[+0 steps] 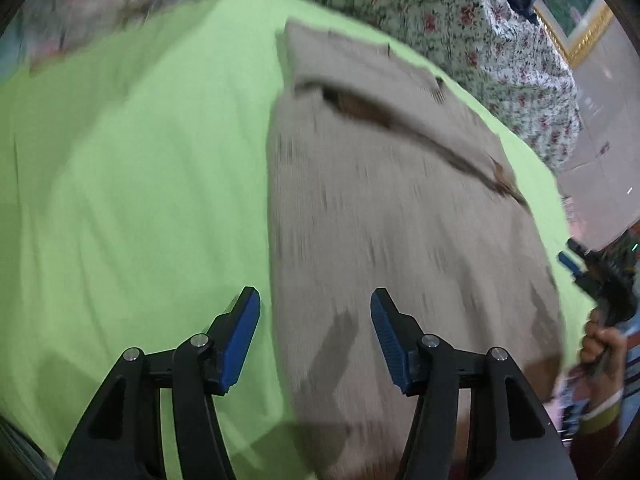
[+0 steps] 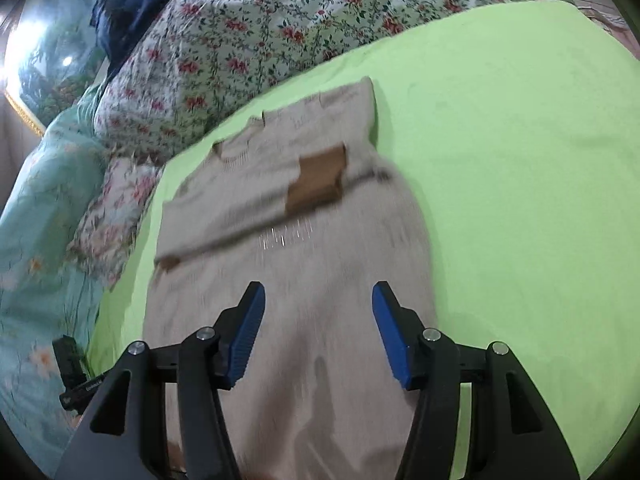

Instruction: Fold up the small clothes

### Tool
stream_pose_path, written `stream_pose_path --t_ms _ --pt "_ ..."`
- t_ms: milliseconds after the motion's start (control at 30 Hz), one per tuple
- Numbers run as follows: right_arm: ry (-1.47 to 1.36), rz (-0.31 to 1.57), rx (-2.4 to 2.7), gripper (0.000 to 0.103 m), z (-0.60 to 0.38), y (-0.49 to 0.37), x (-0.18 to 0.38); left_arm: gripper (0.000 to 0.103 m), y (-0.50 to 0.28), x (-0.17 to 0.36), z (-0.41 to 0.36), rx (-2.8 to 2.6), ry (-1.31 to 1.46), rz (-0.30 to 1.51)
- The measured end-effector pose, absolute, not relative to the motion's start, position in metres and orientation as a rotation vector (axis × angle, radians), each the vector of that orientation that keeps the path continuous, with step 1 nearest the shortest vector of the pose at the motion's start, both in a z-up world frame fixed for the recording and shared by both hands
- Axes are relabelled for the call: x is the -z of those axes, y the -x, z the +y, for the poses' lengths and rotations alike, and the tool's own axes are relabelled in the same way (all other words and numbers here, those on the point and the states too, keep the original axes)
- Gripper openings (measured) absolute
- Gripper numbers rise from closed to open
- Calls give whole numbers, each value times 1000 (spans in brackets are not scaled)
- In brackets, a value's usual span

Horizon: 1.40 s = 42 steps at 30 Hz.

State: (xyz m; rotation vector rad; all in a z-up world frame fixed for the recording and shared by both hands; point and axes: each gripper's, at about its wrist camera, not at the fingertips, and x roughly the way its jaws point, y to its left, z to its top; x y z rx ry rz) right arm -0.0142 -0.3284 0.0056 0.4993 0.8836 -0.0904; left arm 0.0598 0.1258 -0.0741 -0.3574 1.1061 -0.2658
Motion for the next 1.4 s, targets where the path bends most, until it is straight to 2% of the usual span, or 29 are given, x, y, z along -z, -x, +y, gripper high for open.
stream_pose_path --t_ms 267,433,667,733,833,867,900,967,1000,1100,1400 --pt "-491 951 43 62 -327 106 7 61 2 87 111 480 509 1130" --pt "-576 1018 -46 62 -331 145 27 60 20 91 95 547 466 1141" --pt "-622 1021 -224 64 -300 140 49 60 20 94 89 593 470 1138" --pt "-612 1005 -240 65 -293 132 51 57 19 95 89 601 469 1138" --pt "-626 1003 -244 64 -290 124 52 42 14 97 93 602 453 1144" --pt "-607 1014 -234 51 -289 124 52 30 13 97 94 598 444 1147" --pt "-571 1031 -212 28 -287 123 51 17 12 99 96 594 436 1154" --pt "-522 1076 -171 9 -288 126 52 12 13 100 101 596 438 1160" --pt "-531 1076 -166 9 -292 132 51 8 15 98 102 595 436 1154" --pt "-554 1034 -162 8 -309 155 42 7 22 89 103 602 410 1119" --pt "-605 907 -229 8 -309 153 20 6 18 41 116 619 467 983"
